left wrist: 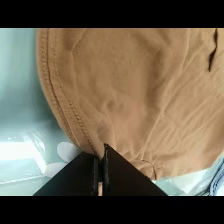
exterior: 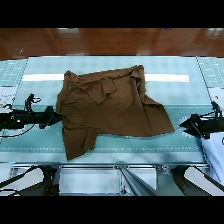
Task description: Fold the shirts.
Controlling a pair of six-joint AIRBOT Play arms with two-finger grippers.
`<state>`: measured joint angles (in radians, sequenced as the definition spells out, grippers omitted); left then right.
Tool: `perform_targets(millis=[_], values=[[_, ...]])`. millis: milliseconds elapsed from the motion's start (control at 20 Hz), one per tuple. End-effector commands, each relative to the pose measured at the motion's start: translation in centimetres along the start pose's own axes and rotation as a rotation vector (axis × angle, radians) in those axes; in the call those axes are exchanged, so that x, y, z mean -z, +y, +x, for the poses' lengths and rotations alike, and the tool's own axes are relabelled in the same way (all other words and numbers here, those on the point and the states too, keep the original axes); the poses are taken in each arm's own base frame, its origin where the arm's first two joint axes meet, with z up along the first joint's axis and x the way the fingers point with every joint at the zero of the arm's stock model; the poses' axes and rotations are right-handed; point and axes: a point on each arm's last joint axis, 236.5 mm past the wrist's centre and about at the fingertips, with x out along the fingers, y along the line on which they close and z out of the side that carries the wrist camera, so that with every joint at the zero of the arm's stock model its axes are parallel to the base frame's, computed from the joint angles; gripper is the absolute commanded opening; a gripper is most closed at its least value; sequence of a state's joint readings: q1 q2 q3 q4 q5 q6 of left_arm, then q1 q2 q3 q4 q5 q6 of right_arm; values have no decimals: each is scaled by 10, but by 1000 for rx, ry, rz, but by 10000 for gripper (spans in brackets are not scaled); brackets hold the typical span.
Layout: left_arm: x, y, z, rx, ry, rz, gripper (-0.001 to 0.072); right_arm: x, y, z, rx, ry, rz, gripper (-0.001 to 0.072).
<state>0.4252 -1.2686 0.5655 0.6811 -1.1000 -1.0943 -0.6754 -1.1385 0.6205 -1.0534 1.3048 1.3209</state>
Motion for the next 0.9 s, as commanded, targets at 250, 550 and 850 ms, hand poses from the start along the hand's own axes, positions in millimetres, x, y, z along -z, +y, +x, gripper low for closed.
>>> perform_targets(millis=[250, 550, 850], values=[[1, -2, 0, 6, 7, 2, 21, 9, 14, 33, -120, 127, 53, 411], [2, -3, 0, 8, 12, 2, 21, -3, 49, 68, -146, 104, -22, 405], [-14, -32, -10, 100, -49, 30, 21, -4, 101, 49, -240, 119, -210, 40]])
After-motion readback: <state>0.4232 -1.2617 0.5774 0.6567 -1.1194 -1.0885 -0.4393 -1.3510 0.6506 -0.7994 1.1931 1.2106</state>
